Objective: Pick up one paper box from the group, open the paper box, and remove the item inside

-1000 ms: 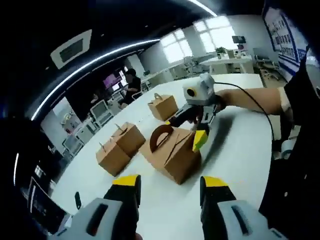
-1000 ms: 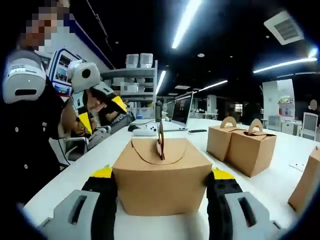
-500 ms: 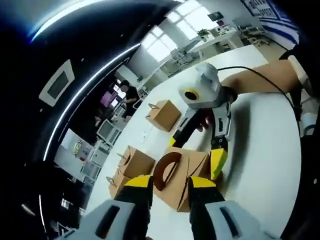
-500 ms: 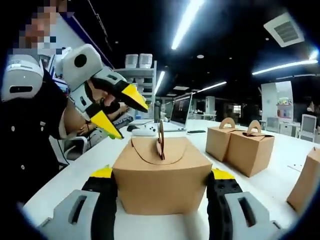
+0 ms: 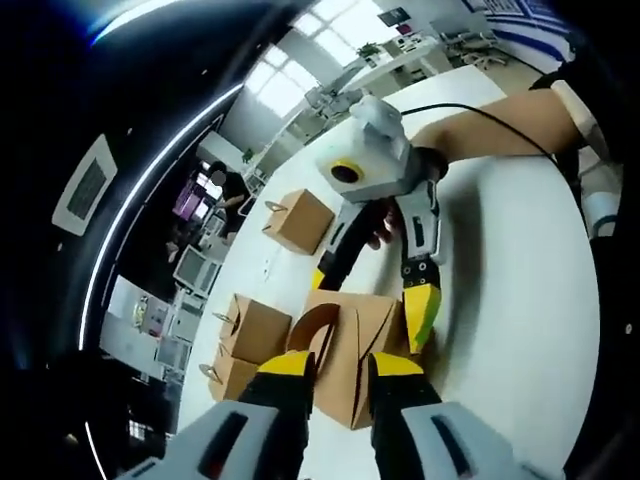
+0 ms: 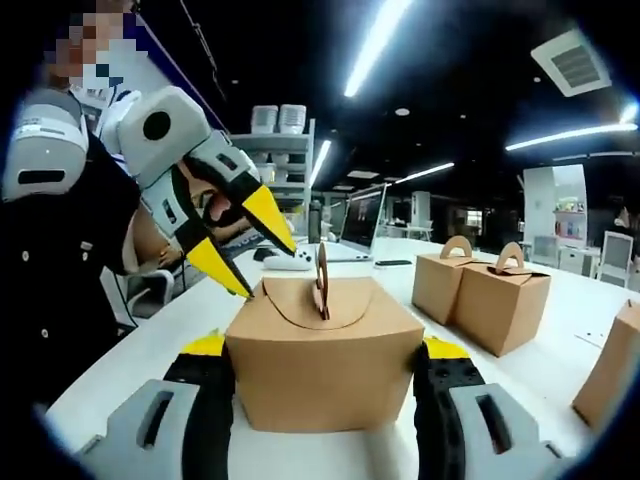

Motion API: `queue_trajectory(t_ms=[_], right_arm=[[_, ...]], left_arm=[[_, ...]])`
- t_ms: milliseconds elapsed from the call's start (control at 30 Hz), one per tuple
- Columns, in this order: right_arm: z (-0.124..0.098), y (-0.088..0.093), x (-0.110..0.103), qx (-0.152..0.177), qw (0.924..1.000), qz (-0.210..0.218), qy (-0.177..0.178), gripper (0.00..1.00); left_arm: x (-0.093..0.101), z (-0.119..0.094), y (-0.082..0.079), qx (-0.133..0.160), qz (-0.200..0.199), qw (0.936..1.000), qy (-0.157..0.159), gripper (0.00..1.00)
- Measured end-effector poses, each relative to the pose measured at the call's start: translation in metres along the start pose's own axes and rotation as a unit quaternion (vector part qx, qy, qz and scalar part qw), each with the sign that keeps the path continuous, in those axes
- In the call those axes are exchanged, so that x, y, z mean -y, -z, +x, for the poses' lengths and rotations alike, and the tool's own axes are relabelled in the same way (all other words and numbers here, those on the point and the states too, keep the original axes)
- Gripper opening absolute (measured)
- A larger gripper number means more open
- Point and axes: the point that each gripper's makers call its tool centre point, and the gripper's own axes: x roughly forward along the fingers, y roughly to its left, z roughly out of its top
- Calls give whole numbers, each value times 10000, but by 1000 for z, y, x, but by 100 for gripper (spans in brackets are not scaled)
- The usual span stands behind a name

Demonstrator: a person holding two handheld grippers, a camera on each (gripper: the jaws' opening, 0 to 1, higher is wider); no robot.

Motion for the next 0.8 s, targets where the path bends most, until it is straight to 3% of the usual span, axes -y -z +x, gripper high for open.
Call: queue_trajectory(t_ms=[133, 367, 467, 567, 800], right_arm=[[0, 0, 0, -3, 10000, -30, -4, 72], [1, 1, -1, -19, 10000, -27, 2, 72], [1, 1, 0, -25, 10000, -19, 12, 72], [1, 2, 0, -47, 10000, -31, 34, 72], [1, 3, -2, -74, 9999, -64, 26, 71]], left_arm=[[-5, 2, 9, -304, 250, 9992, -27, 21], [-1, 4, 7, -426, 488, 9979, 85, 17], [5, 3, 7, -494, 1040, 9933, 75, 10], [7, 4, 9, -582, 963, 9936, -48, 4], [3, 2, 11, -696, 884, 9931, -324, 4]])
